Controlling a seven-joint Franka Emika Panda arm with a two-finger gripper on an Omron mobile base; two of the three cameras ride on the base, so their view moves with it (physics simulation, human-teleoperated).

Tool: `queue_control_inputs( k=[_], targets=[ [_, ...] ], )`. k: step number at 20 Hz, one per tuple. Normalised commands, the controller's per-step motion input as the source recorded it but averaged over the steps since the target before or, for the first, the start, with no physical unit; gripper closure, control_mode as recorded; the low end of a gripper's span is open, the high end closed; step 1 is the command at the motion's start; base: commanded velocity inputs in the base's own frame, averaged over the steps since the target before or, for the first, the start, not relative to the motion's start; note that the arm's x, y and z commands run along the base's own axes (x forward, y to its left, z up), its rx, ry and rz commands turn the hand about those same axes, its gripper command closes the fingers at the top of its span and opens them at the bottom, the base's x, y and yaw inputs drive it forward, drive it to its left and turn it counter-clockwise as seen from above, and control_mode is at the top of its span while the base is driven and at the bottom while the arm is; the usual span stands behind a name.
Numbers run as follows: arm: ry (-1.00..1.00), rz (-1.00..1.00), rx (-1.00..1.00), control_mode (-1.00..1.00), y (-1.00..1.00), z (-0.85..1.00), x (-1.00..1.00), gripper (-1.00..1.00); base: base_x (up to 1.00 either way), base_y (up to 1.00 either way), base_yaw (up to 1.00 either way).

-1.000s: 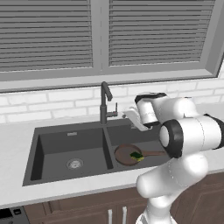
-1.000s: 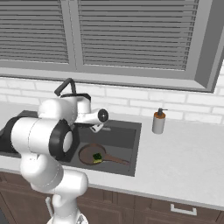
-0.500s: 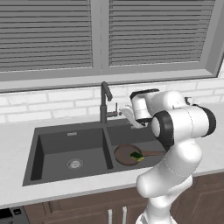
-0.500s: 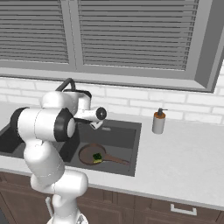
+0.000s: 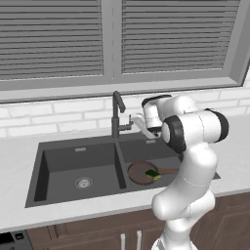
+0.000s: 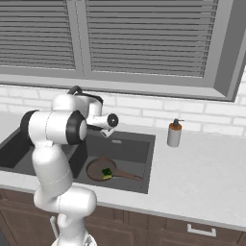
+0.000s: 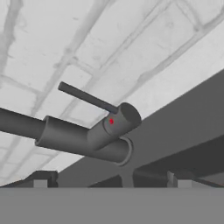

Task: Pick the pan and sponge and place them into the sink. Then turn on the water.

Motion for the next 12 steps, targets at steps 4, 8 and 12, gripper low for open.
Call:
queue_control_inputs(
  k=[4,8,12],
  targets=[
    [0.00,0.00,0.00,-1.00,0.03,-0.18,0.40,-1.00,0.00,0.00,0.00],
    [0.00,0.00,0.00,-1.00,0.14,-0.36,0.26,-1.00,0.00,0.00,0.00],
    [0.00,0.00,0.00,-1.00,0.14,-0.31,0.23,-1.00,0.00,0.00,0.00]
  ],
)
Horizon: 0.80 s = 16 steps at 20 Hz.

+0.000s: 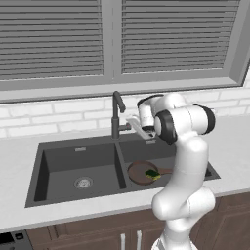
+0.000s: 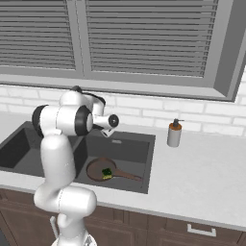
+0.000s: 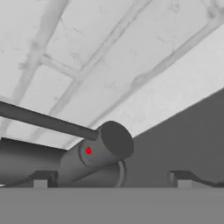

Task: Pick the pan and sponge and place them into the sink. Then turn on the water.

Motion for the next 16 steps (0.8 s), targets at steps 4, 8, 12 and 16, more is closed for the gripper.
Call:
queue_control_inputs(
  k=[4,8,12,16],
  targets=[
    [0.00,0.00,0.00,-1.00,0.06,-0.19,0.32,-1.00,0.00,0.00,0.00],
    [0.00,0.00,0.03,-1.00,0.01,-0.12,0.35,-1.00,0.00,0.00,0.00],
    [0.00,0.00,0.03,-1.00,0.00,-0.15,0.33,-1.00,0.00,0.00,0.00],
    [0.00,0.00,0.05,-1.00,0.00,-0.16,0.26,-1.00,0.00,0.00,0.00]
  ],
)
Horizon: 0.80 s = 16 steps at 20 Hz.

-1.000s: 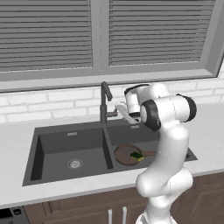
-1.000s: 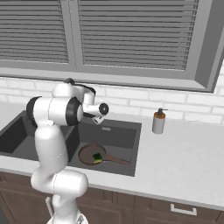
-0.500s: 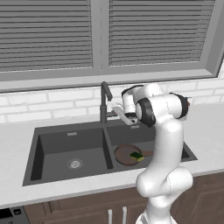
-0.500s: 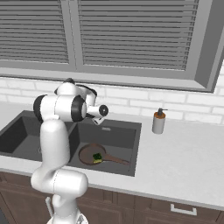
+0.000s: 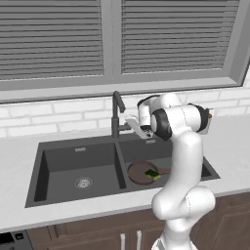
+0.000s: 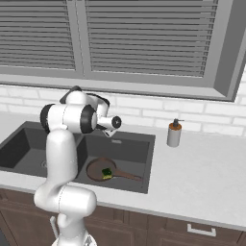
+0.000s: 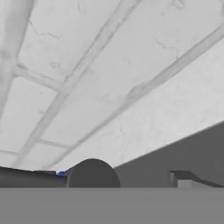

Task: Pick the pan and sponge and place them into the sink. Then turn on the water.

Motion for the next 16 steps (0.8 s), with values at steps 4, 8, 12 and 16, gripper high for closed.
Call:
queue_control_inputs(
  k=[4,8,12,16],
  targets=[
    [0.00,0.00,0.03,-1.00,0.05,-0.25,0.23,1.00,0.00,0.00,0.00],
    [0.00,-0.01,0.00,-1.00,0.03,-0.12,0.19,1.00,0.00,0.00,0.00],
    [0.00,-0.03,0.09,-1.00,0.00,-0.09,0.25,1.00,0.00,0.00,0.00],
    [0.00,-0.05,0.14,-1.00,0.00,-0.12,0.25,1.00,0.00,0.00,0.00]
  ],
)
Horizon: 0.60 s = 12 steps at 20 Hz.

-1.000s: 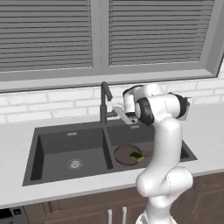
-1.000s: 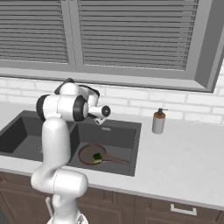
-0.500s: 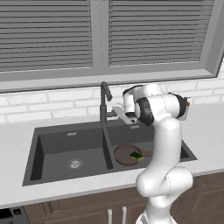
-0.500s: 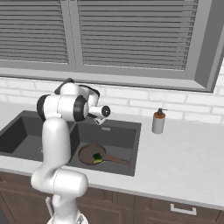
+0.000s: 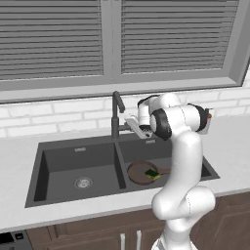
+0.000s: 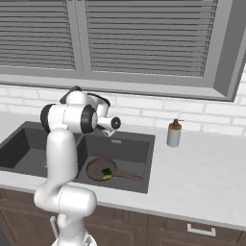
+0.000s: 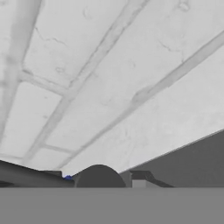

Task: Pick the pan and sponge and place them into the sink. Then turn on the water.

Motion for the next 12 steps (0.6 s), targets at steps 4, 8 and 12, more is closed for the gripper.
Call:
queue_control_inputs(
  k=[4,8,12],
  targets=[
    [0.00,-0.03,0.15,-1.00,0.00,-0.13,0.11,1.00,0.00,0.00,0.00],
    [0.03,-0.01,0.28,-1.00,-0.05,-0.13,0.17,1.00,0.00,0.00,0.00],
    [0.11,-0.02,0.36,-1.00,-0.17,-0.12,0.29,1.00,0.00,0.00,0.00]
  ],
)
